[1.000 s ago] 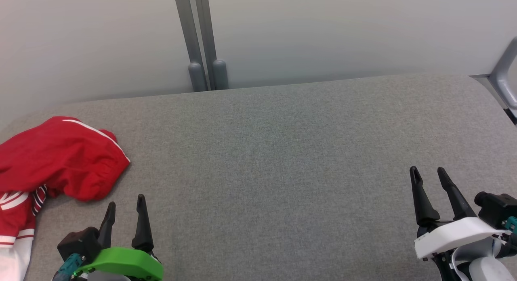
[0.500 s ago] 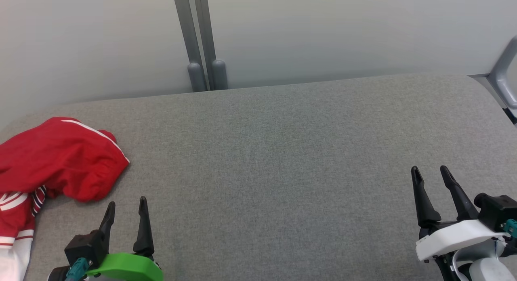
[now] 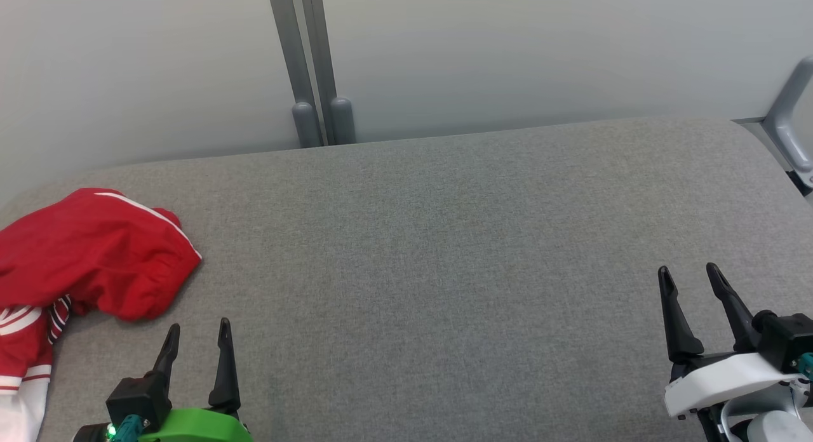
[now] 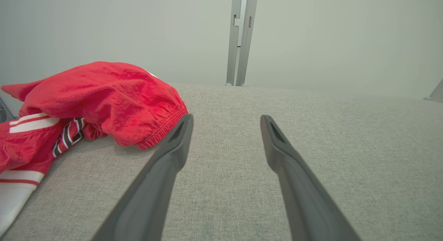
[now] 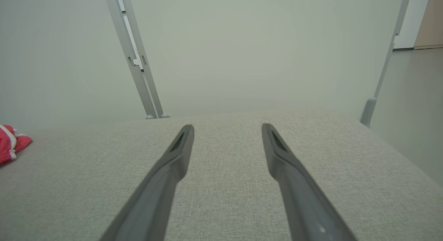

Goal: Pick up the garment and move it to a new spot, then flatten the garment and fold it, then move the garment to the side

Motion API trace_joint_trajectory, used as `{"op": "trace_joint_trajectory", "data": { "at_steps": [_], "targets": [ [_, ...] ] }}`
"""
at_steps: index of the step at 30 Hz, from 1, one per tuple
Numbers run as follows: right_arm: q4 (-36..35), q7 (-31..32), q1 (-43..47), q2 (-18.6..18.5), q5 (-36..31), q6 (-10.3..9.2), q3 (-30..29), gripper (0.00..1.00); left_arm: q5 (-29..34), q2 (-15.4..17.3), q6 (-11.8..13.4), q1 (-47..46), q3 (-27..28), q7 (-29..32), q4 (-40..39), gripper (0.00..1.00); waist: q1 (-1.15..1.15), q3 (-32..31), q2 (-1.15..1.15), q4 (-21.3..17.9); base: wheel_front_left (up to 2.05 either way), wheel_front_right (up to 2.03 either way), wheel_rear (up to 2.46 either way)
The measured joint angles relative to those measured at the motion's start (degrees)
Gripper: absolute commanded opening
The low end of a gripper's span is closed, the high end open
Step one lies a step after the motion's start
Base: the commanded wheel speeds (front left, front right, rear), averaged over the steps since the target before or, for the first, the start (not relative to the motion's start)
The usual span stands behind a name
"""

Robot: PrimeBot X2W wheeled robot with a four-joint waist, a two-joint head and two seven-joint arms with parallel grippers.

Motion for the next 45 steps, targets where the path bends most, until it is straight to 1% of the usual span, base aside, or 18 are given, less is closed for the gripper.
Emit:
{"op": "trace_joint_trajectory", "data": {
  "at_steps": [14,17,20,24,28,39,45],
  "targets": [
    [0.2,-1.5,0.7,0.0,-4.2,0.00,-0.4,1.00,5.5,-0.6,-1.0,0.5,2.7,-1.3,0.9,1.00,0.00,0.0,0.00,0.2,0.00,0.00,0.00],
    [0.1,-1.7,0.9,0.1,-4.6,0.00,-0.7,1.00,5.8,-0.8,-1.2,0.6,3.2,-1.6,1.0,1.00,0.00,-0.1,0.00,0.2,0.00,0.00,0.00],
    [0.1,-1.7,0.9,0.3,-4.6,0.00,-0.8,1.00,5.8,-1.0,-1.5,0.6,3.7,-1.6,1.2,1.00,0.00,-0.1,0.00,0.1,0.00,0.00,0.00],
    [0.3,-1.7,1.1,0.5,-4.2,0.00,-0.9,1.00,3.3,-1.5,-2.3,0.6,4.4,-1.6,1.9,1.00,0.00,0.1,0.00,0.0,0.00,0.00,0.00],
    [0.6,-1.7,1.1,0.5,-3.8,0.00,-1.0,1.00,2.2,-1.7,-2.9,0.6,4.7,-1.6,2.6,1.00,0.00,0.3,0.00,-0.2,0.00,0.00,0.00],
    [0.9,-1.7,1.1,0.4,-3.7,0.00,-0.9,1.00,2.4,-2.0,-3.5,0.5,4.8,-1.6,2.9,1.00,0.00,0.4,0.00,-0.3,0.00,0.00,0.00],
    [0.8,-1.7,1.1,0.2,-3.7,0.00,-0.9,1.00,2.8,-2.0,-3.6,-0.2,4.6,-1.6,3.1,1.00,0.00,0.6,0.00,0.6,0.00,0.00,0.00]
  ]
}}
